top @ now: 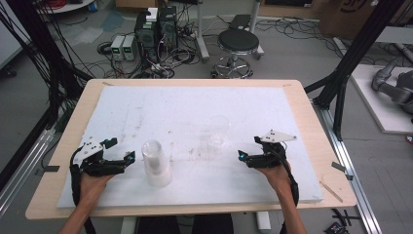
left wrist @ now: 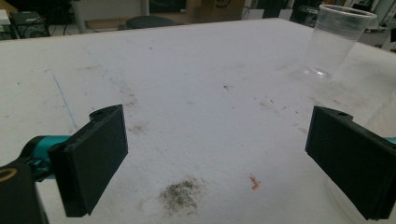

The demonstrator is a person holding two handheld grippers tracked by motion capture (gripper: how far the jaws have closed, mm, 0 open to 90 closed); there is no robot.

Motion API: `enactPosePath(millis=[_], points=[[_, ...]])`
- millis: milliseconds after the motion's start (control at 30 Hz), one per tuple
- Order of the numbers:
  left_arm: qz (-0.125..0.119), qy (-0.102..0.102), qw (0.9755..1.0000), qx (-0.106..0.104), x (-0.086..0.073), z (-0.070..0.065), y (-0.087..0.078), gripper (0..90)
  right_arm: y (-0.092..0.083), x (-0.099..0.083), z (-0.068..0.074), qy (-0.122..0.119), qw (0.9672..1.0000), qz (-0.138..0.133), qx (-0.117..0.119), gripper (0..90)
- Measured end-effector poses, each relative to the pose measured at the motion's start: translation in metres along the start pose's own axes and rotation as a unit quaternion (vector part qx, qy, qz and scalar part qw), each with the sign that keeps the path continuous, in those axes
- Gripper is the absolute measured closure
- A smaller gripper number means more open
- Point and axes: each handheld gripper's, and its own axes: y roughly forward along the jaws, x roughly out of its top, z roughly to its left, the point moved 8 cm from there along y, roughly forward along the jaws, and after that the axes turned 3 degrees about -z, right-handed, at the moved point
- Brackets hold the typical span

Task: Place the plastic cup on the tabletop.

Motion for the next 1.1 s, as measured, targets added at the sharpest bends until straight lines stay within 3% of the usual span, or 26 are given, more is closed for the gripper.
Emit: enactPosePath(millis=[433,700,1100], points=[[0.001,0.007,1.0000,0.001,-0.001,0.000,-0.002,5.8,-0.005,-0.013,0.001,0.008,0.9990,-0.040,-0.016,12.9],[-0.001,0.011,0.9999,0.004,-0.001,-0.001,-0.002,5.8,-0.010,-0.020,-0.005,0.015,0.9985,-0.041,-0.033,12.9],[-0.004,0.017,0.9998,0.006,-0.001,-0.002,-0.003,5.8,-0.008,-0.024,-0.007,0.022,0.9981,-0.042,-0.039,12.9]])
